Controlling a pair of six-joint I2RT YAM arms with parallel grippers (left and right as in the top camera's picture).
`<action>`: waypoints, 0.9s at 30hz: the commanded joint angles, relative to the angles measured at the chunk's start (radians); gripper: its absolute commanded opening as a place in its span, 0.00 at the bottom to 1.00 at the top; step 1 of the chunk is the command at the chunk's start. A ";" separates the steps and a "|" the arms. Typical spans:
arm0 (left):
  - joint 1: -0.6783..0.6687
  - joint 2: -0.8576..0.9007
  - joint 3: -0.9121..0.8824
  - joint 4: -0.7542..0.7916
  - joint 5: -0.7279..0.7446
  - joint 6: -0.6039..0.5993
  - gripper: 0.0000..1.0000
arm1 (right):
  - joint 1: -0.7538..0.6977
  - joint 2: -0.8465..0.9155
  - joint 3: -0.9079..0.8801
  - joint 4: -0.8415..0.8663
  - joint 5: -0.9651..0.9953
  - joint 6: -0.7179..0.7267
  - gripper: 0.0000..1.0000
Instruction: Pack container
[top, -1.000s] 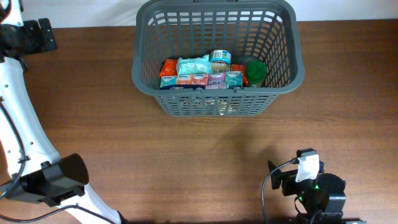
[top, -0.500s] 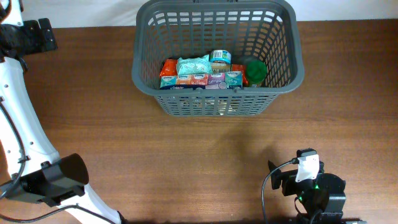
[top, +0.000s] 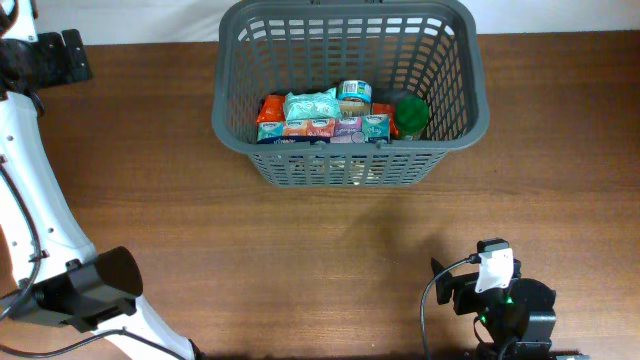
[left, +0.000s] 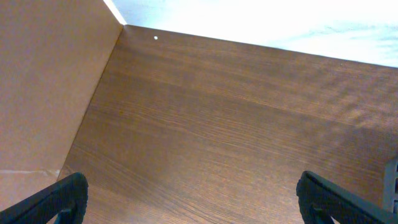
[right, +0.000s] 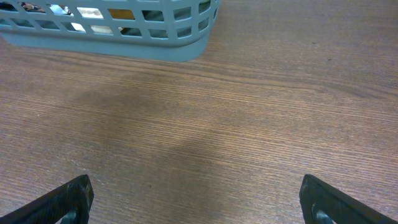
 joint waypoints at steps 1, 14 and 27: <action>0.005 0.002 -0.006 0.002 -0.004 -0.009 0.99 | 0.009 -0.014 -0.006 0.003 0.020 0.005 0.99; 0.005 0.002 -0.006 0.002 -0.004 -0.009 0.99 | 0.006 -0.014 -0.006 0.015 0.081 -0.003 0.99; 0.005 0.002 -0.006 0.002 -0.004 -0.009 0.99 | 0.006 -0.014 -0.093 0.506 0.174 -0.002 0.99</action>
